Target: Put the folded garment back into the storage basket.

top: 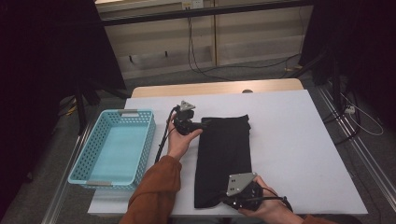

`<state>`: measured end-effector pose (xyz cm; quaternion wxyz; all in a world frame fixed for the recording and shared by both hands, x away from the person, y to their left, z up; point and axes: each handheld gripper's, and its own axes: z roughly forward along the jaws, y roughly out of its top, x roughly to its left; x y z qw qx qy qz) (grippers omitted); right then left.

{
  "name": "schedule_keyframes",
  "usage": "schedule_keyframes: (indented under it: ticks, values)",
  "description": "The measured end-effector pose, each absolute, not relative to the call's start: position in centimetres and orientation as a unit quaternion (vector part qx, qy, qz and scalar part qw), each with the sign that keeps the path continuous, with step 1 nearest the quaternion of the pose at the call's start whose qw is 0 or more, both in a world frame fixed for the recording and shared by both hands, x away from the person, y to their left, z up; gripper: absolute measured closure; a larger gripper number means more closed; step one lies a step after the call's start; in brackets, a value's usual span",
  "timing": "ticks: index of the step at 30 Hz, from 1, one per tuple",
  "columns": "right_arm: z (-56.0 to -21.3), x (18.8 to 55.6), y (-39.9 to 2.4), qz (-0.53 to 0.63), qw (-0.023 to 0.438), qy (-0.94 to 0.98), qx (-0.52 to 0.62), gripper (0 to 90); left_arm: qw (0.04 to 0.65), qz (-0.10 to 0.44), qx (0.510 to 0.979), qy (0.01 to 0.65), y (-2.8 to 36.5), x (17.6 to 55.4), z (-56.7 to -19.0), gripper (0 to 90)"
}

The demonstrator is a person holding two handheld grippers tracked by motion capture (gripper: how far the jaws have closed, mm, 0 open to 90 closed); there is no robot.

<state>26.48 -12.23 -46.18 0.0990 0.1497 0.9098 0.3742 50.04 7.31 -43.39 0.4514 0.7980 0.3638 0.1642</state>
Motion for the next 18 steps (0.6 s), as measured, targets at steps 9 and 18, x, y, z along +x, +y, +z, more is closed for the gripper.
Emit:
schedule_keyframes:
  ticks: [9, 18]
  values:
    - [-46.2, 26.5, -12.2, 0.373, 0.099, 0.910, 0.148, 79.2, 0.429, 0.132, 0.801, 0.395, 7.0, 52.7, -44.6, 33.3]
    - [-46.1, 26.4, -12.2, 0.371, 0.099, 0.911, 0.152, 79.1, 0.416, 0.127, 0.810, 0.394, 6.4, 52.7, -45.3, 43.4]
